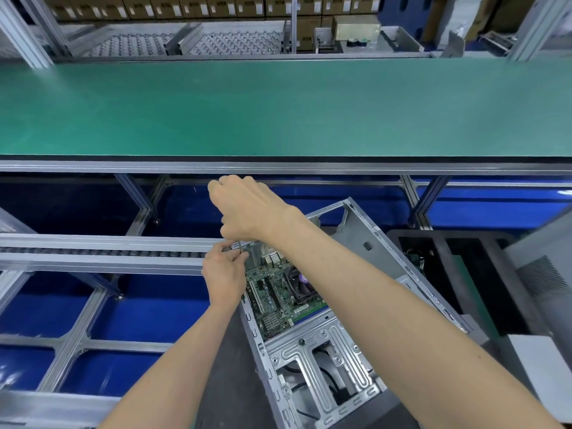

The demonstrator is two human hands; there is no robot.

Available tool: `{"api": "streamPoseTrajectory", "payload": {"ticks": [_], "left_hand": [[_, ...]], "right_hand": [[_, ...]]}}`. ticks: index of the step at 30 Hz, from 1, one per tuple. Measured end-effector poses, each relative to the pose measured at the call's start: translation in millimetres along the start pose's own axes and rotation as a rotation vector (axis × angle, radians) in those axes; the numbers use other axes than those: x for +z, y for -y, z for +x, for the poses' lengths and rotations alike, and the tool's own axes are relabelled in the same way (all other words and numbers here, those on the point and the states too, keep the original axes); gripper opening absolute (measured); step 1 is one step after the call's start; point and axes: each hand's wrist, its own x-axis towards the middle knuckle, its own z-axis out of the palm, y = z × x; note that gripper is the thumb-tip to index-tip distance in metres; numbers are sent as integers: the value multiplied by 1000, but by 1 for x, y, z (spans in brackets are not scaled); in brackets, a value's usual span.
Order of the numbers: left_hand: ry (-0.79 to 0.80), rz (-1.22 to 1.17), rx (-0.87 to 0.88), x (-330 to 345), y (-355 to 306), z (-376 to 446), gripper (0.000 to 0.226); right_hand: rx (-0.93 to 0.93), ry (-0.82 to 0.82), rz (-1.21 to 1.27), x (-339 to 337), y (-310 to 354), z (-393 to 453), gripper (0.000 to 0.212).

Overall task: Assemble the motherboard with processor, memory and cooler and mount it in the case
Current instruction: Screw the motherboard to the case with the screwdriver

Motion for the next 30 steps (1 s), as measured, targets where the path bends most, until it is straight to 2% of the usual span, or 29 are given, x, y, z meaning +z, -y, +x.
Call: {"api": "streamPoseTrajectory", "payload": {"ticks": [3, 8, 11, 13, 18, 21, 23, 27, 30], "left_hand": [[26, -31, -10, -1, -1, 1, 19], [20, -35, -48, -2, -3, 1, 26], [25, -49, -50, -3, -5, -1, 29], [21, -45, -38, -3, -4, 0, 26], [7, 23, 23, -1, -2, 2, 20], [6, -7, -13, -3, -4, 1, 25], [13, -23, -46, -3, -4, 1, 30], [22, 22, -24, -2, -5, 1, 32], [6, 31, -22, -1, -3, 2, 31]], "right_hand": [[73, -45, -79, 1, -3, 1, 13], [18, 60, 94, -4, -9, 3, 25], [63, -15, 19, -1, -6, 3, 15], [88, -60, -78, 1, -6, 4, 18], [-7, 21, 41, -3, -3, 3, 20], [29, -44, -28, 0, -2, 3, 12], [76, -85, -90, 2, -3, 4, 15], [35, 30, 87, -2, -7, 6, 23], [2, 14, 96, -2, -5, 4, 24]]}}
